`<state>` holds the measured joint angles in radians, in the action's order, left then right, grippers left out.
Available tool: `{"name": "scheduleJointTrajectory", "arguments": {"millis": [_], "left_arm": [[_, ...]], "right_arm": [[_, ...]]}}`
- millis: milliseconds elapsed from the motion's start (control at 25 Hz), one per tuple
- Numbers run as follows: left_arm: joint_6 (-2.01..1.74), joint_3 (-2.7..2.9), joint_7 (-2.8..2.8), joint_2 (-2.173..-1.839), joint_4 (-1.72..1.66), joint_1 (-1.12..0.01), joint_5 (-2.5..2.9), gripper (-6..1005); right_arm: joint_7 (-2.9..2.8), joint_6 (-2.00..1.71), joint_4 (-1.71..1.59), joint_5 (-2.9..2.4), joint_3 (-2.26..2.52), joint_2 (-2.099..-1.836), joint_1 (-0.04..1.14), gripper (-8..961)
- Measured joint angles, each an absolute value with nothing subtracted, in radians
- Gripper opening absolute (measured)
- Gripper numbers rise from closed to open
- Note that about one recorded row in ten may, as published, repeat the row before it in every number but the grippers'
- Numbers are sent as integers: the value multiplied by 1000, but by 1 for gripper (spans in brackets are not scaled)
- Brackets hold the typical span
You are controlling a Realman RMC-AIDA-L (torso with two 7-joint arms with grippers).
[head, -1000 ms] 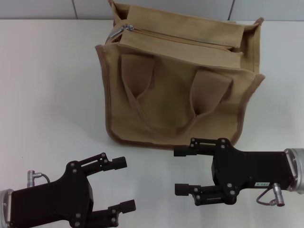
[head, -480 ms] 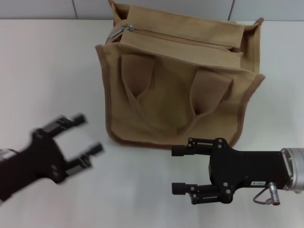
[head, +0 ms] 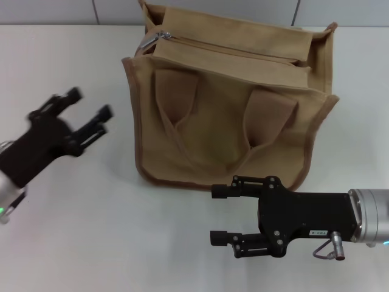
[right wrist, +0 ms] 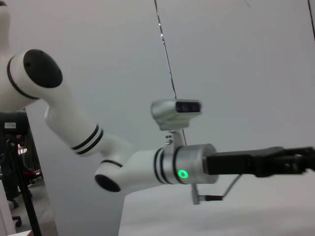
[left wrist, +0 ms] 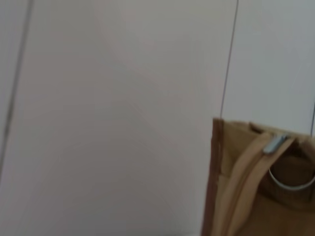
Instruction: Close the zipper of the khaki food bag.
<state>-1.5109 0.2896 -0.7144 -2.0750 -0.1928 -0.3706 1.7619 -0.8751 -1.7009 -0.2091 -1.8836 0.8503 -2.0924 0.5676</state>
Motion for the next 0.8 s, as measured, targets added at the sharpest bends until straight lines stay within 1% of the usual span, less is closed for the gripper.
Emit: {"name": "scheduleJointTrajectory", "arguments": {"millis": [200,320,800], "left_arm": [[-1454,364,-722,-2076,-179,-468,1803,724],[-1453,358,-722,-2079,-172,-495,1775,720],[-1434,357,-702,-2079,-155,-527,1621,704]], "right_arm": [[-875,-1700,-206,-1879,848,-2092,562,754],[-874,-1700,-193,-1869,847,-2092,557,754],[-873,-1704,-130,-1841,846,-2092,554,754]]}}
